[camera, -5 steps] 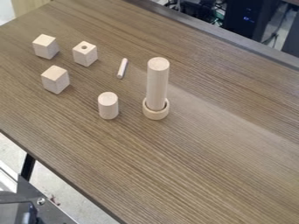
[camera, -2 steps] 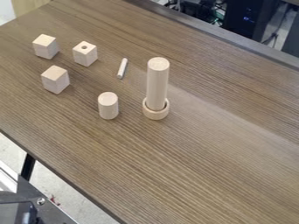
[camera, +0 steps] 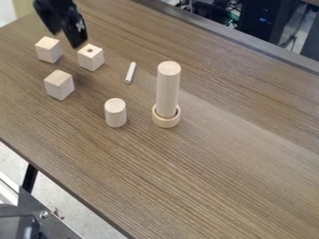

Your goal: Take a box to pot on the top of a tower

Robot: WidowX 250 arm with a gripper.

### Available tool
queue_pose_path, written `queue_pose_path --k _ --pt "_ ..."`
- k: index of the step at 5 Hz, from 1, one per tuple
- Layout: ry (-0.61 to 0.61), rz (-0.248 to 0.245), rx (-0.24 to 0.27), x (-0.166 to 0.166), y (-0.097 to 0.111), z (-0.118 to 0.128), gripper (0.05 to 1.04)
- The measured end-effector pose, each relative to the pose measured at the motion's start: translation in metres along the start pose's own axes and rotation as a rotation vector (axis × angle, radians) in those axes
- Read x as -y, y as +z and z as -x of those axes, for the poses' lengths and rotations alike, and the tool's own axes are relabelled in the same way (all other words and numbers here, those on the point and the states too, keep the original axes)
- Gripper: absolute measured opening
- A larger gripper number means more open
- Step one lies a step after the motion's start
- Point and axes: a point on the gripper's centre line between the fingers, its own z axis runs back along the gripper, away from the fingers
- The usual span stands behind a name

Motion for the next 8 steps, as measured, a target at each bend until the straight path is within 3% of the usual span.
queue_pose_path --k 1,5,6,7,8 --pt "-0.013 -0.003 -0.026 -0.001 -0.02 0.0 0.999" --pt "0.101 -0.08 0.01 0.009 -0.031 -0.022 0.964" --pt "0.128 -0.082 0.009 0.005 -0.039 -0.025 0.801" --pt "0.128 -0.101 0.005 0.002 -0.043 -0.025 0.577" --pt "0.129 -0.111 0.004 0.001 -0.044 -0.024 0.576"
